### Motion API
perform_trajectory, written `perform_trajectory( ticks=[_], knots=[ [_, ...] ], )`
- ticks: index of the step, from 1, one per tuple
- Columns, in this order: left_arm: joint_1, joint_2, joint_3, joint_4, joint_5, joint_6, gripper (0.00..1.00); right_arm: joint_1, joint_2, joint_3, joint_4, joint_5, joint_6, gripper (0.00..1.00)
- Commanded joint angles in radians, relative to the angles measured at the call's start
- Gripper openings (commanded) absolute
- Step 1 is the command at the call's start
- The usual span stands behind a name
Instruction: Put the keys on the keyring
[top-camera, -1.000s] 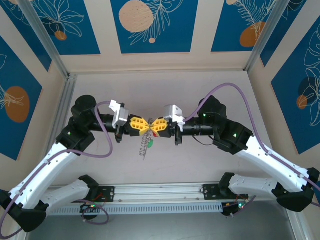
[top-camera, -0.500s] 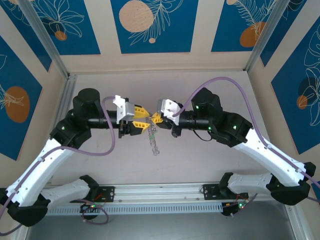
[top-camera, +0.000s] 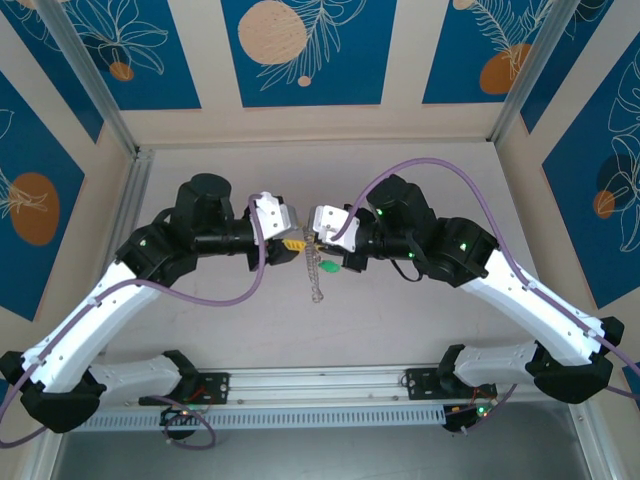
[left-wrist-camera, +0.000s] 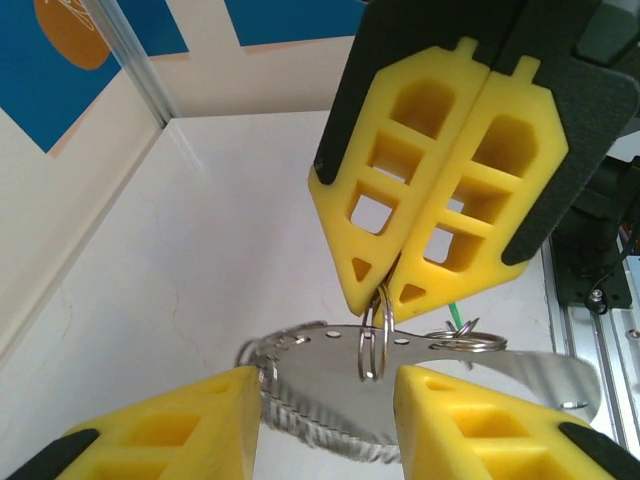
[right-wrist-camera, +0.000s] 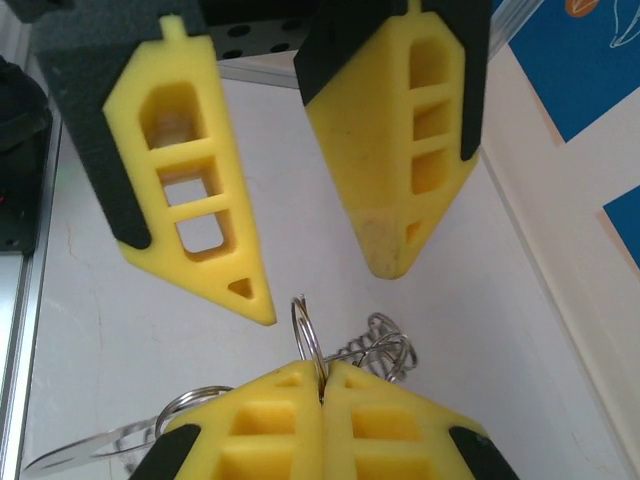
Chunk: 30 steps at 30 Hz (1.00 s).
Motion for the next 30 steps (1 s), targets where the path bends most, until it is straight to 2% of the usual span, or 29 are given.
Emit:
perform_trajectory(
  ticks=[1,11,14,16,20,24,28,30],
  knots=[
    [-0.020,0.008,0.042,0.014,-0.016,0.017,0.38,0.008,-0.003,0.046,-0.020,-0.023,-0.034,0.00],
    [-0.061,0.044,0.051,0.028,-0.015,0.016,0.27,0.008,0.008,0.048,0.015,-0.039,-0.026,0.00],
    [-0.070,0.052,0.054,0.028,-0.029,0.019,0.19,0.008,0.006,0.048,0.022,-0.052,-0.027,0.00],
    [-0.071,0.052,0.050,0.034,-0.031,0.017,0.09,0.010,0.002,0.043,0.023,-0.058,-0.027,0.00],
    [-0.073,0.057,0.040,0.047,-0.048,0.003,0.00,0.009,-0.018,0.022,0.041,-0.071,-0.028,0.00],
    [-0.073,0.051,0.024,0.071,-0.015,-0.014,0.00,0.009,-0.039,0.000,0.064,-0.105,-0.026,0.00],
    [-0.069,-0.001,-0.035,0.180,0.014,-0.053,0.00,0.010,-0.066,-0.037,0.092,-0.142,-0.020,0.00],
    [-0.056,-0.029,-0.065,0.243,0.060,-0.090,0.00,0.004,-0.077,-0.055,0.100,-0.162,-0.010,0.03]
  ],
)
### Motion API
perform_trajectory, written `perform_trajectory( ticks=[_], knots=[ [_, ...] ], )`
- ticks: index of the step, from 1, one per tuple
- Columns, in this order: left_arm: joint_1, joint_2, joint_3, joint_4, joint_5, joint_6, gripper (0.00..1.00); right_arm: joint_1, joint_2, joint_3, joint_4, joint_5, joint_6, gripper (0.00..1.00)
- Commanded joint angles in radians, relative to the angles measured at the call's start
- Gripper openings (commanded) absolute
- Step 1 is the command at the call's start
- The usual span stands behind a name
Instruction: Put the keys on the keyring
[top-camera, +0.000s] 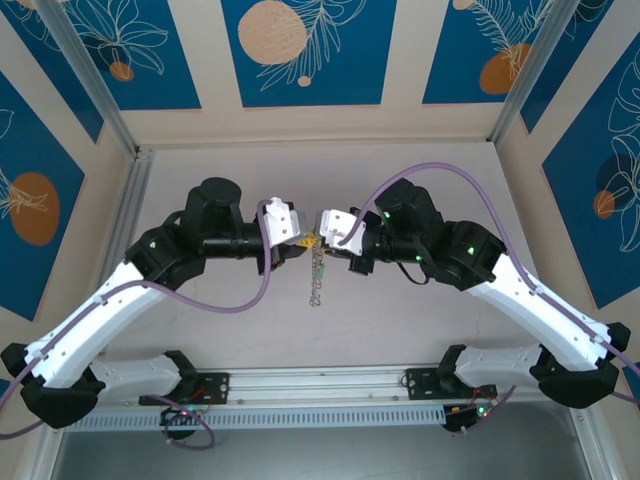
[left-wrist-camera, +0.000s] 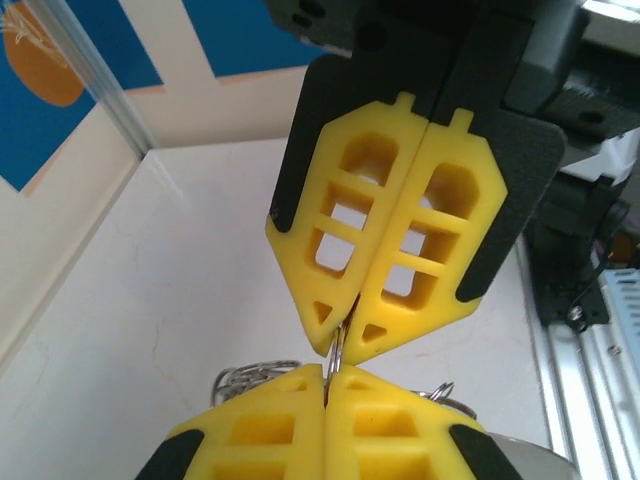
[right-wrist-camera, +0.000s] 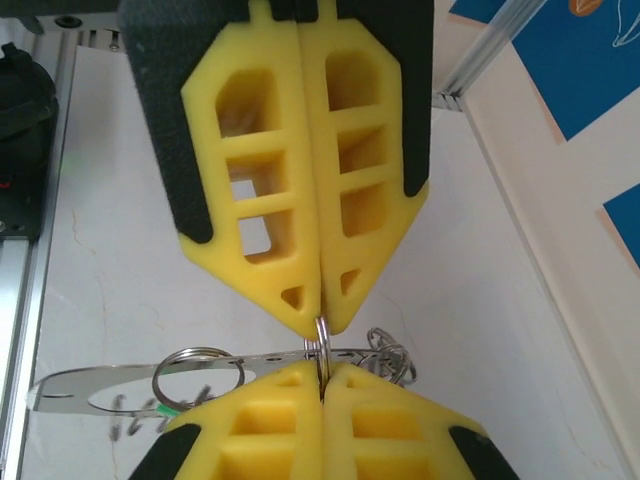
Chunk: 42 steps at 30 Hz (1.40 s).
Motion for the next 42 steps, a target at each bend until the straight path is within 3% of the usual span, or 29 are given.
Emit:
perform_trajectory(
  ticks=[1,5,11,19,22,32,42],
  knots=[
    [0.013,-0.035,-0.041,0.176,0.070,-0.081,0.00,0.009,-0.035,-0.023,0.100,-0.145,0.008,0.05],
    [0.026,-0.053,-0.070,0.249,0.141,-0.126,0.00,-0.004,-0.057,-0.054,0.118,-0.188,0.031,0.12],
    [0.047,-0.073,-0.110,0.364,0.216,-0.192,0.00,-0.047,-0.099,-0.079,0.148,-0.275,0.073,0.13],
    [0.057,-0.112,-0.174,0.509,0.265,-0.250,0.00,-0.092,-0.122,-0.092,0.162,-0.382,0.111,0.23],
    [0.058,-0.122,-0.195,0.544,0.276,-0.260,0.00,-0.105,-0.129,-0.102,0.175,-0.393,0.123,0.24],
    [0.065,-0.135,-0.283,0.804,0.373,-0.390,0.00,-0.161,-0.162,-0.136,0.238,-0.450,0.180,0.11],
    [0.070,-0.096,-0.337,1.071,0.397,-0.561,0.00,-0.171,-0.158,-0.149,0.277,-0.539,0.199,0.17]
  ],
)
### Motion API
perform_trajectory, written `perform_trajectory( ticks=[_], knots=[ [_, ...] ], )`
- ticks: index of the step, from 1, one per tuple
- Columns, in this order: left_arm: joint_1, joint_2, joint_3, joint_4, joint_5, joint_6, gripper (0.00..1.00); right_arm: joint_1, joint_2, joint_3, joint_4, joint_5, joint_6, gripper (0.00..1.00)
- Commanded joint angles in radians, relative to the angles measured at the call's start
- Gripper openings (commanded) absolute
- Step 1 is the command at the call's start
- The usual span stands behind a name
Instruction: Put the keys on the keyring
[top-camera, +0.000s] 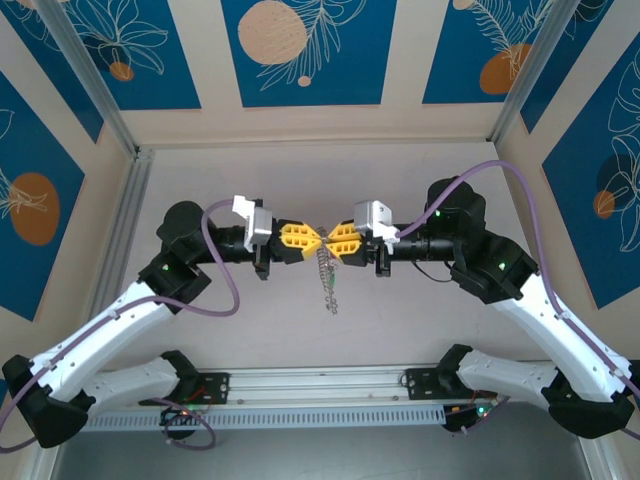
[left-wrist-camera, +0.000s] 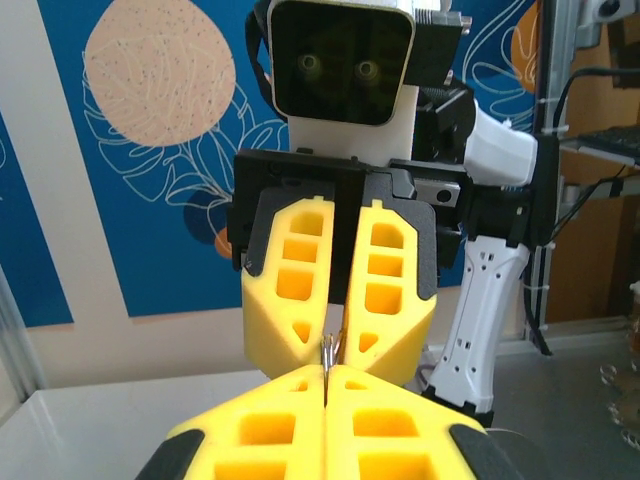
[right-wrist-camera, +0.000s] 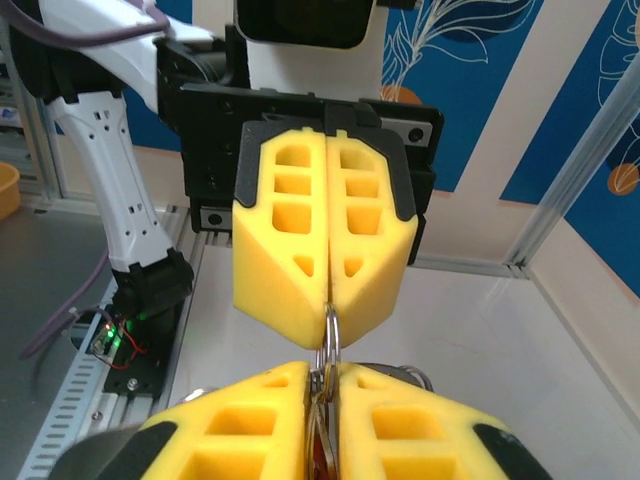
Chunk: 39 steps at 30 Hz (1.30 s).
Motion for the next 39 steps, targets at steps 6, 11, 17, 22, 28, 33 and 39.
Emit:
perform_trajectory(
  ticks=[6,11,17,22,28,33,39],
  knots=[
    [0.011,0.027,-0.003,0.239,-0.007,-0.101,0.00,-0.006,-0.005,-0.031,0.006,-0.061,0.018,0.17],
    [0.011,0.058,-0.002,0.294,0.006,-0.140,0.00,-0.009,-0.016,-0.047,0.043,-0.043,0.022,0.08],
    [0.008,0.060,0.042,0.141,0.035,-0.080,0.00,-0.018,-0.024,-0.049,0.057,-0.013,0.009,0.00],
    [-0.001,0.039,0.178,-0.320,-0.038,0.160,0.07,-0.020,-0.016,-0.025,-0.003,0.051,-0.024,0.00],
    [-0.033,0.075,0.393,-0.796,-0.231,0.419,0.38,-0.013,0.040,0.066,-0.142,0.152,-0.090,0.00],
    [-0.074,0.131,0.504,-0.982,-0.334,0.525,0.39,-0.005,0.052,0.096,-0.169,0.177,-0.119,0.00],
    [-0.128,0.186,0.544,-1.043,-0.422,0.565,0.40,0.030,0.082,0.125,-0.212,0.235,-0.155,0.00]
  ],
)
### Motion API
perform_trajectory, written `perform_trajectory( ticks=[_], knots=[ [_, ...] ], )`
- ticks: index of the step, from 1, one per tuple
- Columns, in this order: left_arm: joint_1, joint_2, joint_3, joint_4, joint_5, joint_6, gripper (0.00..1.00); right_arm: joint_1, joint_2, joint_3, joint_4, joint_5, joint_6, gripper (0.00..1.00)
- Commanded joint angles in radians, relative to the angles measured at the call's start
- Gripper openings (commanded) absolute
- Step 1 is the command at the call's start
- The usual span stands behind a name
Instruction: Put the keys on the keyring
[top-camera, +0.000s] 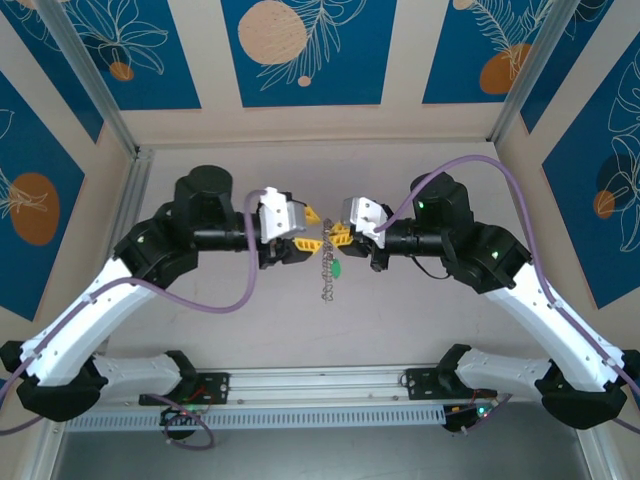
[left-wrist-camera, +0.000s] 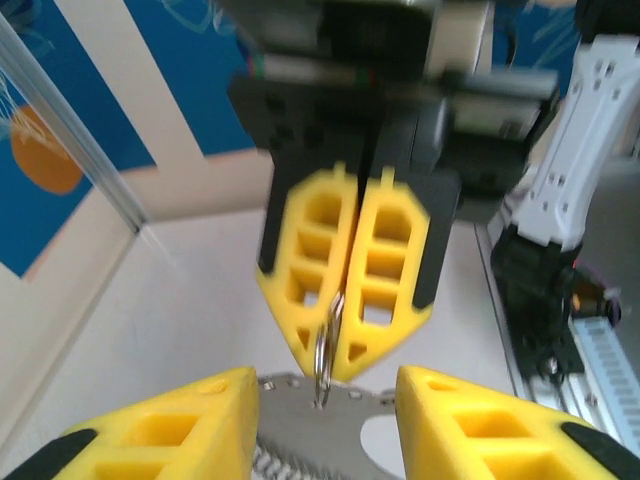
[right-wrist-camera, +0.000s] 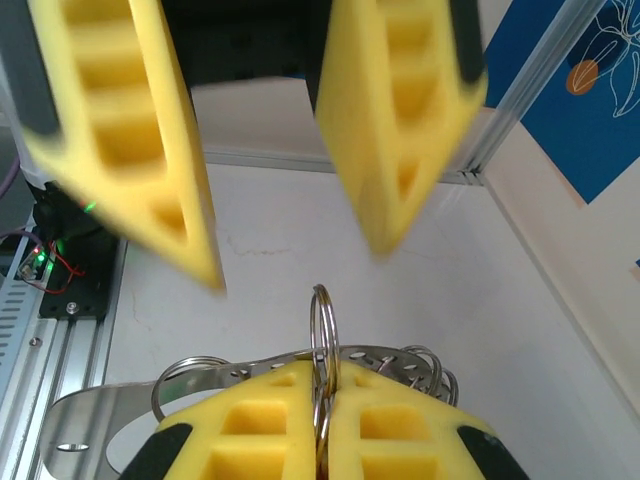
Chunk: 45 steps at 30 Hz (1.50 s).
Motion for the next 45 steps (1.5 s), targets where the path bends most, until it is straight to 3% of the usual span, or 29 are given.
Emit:
perform_trajectory(
  ticks=[1,15,23,25,30,34,36,45],
  knots=[
    [-0.028,0.028,0.034,-0.100,-0.088,0.062,0.40,0.028,0.012,0.045,-0.027,0.046,-0.041,0.00],
    [-0.043,0.043,0.060,-0.100,-0.105,0.053,0.30,0.065,0.035,0.045,-0.069,0.100,-0.091,0.00],
    [-0.044,0.062,0.069,-0.106,-0.108,0.046,0.10,0.068,0.017,0.029,-0.046,0.087,-0.092,0.00],
    [-0.044,0.064,0.069,-0.105,-0.109,0.046,0.00,0.068,0.012,0.020,-0.034,0.086,-0.092,0.00],
    [-0.043,0.059,0.068,-0.077,-0.068,0.026,0.00,0.069,-0.004,-0.003,0.002,0.091,-0.082,0.01],
    [-0.039,0.057,0.083,-0.044,-0.073,-0.025,0.00,0.069,-0.044,-0.054,0.042,0.102,-0.070,0.28],
    [-0.035,0.061,0.092,-0.034,-0.053,-0.047,0.00,0.069,-0.067,-0.084,0.060,0.114,-0.056,0.34],
    [-0.020,0.071,0.095,-0.016,-0.005,-0.069,0.00,0.065,-0.090,-0.121,0.075,0.145,-0.044,0.23]
  ],
)
